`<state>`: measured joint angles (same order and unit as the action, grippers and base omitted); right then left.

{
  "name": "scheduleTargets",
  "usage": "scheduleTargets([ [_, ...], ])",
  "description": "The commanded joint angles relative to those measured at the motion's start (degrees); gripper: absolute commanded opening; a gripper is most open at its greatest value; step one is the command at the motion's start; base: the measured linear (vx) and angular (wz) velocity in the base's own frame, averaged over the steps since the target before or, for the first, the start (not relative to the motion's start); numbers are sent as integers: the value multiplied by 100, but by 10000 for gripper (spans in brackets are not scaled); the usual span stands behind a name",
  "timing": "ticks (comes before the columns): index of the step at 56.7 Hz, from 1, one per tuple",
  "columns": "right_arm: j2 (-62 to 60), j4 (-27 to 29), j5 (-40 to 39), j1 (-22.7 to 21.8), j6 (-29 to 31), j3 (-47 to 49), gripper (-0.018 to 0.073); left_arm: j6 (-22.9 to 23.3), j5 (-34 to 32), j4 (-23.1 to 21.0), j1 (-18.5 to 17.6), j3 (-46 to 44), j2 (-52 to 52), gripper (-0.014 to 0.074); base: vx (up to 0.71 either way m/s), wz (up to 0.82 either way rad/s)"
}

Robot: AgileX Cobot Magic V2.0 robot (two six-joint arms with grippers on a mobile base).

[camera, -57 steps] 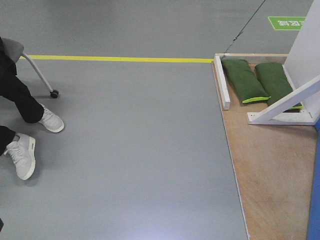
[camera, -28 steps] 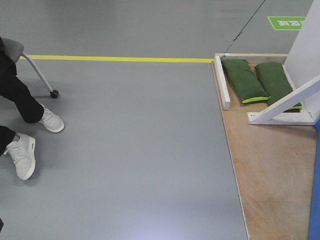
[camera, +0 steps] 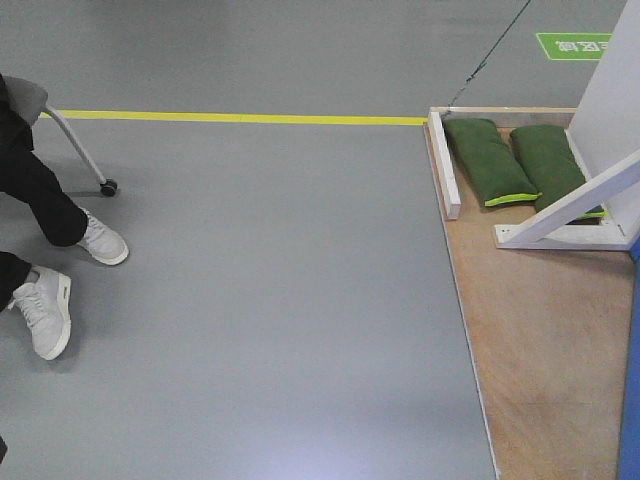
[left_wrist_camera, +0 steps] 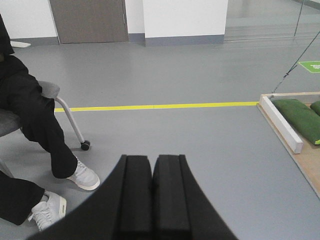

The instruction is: Move to blue door and open it

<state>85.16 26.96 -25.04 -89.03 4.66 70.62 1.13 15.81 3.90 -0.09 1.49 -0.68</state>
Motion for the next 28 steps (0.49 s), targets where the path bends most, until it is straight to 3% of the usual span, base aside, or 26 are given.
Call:
scheduleTargets([
  [1,-219,-86,-400,182,-139,196,12,39,-486,-16,-36,-149,-74,73,0,0],
  [15,-219,-104,-406,720,-1032,196,12,39,-486,-16,-36,-149,-74,73,0,0],
  [28,-287,-160,-401,906,-1061,196,12,39,-486,-16,-36,-149,-74,73,0,0],
])
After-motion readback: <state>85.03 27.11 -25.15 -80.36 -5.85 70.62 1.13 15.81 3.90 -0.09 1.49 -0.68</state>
